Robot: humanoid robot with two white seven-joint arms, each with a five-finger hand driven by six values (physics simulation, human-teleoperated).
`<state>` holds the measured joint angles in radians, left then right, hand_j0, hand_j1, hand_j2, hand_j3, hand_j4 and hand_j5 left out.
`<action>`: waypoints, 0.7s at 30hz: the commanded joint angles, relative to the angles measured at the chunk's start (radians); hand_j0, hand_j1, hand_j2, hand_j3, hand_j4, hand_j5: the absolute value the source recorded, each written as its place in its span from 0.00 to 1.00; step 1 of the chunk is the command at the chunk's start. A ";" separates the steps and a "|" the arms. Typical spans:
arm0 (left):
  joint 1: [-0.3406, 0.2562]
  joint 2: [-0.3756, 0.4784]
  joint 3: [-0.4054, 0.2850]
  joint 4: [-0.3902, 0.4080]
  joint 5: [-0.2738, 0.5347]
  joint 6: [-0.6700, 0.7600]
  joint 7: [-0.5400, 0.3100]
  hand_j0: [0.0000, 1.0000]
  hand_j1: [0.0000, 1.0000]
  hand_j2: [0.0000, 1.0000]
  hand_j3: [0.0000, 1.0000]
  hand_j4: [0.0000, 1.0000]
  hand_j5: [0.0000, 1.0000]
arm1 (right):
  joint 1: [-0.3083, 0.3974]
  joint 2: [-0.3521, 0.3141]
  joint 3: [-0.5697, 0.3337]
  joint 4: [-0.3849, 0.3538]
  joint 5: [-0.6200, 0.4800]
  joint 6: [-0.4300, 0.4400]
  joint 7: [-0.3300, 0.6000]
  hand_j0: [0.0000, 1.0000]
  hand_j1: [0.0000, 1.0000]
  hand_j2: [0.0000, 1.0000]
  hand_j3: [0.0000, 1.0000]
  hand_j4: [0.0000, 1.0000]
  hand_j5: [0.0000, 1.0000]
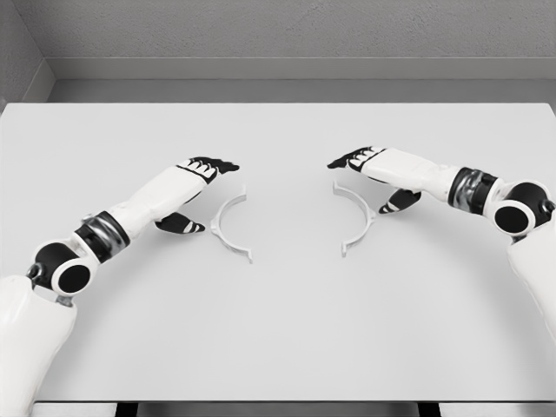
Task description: Assemble PVC drainage pipe clamps
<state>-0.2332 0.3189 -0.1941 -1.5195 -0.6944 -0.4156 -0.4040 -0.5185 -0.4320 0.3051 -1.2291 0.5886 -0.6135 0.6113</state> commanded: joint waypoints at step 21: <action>-0.009 -0.031 -0.024 0.005 0.004 0.018 0.001 1.00 1.00 1.00 1.00 1.00 1.00 | 0.000 0.004 0.017 -0.021 -0.009 0.006 0.000 1.00 1.00 1.00 1.00 1.00 1.00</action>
<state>-0.2424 0.2887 -0.2173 -1.5136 -0.6959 -0.3985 -0.4040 -0.5185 -0.4287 0.3217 -1.2386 0.5872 -0.6117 0.6114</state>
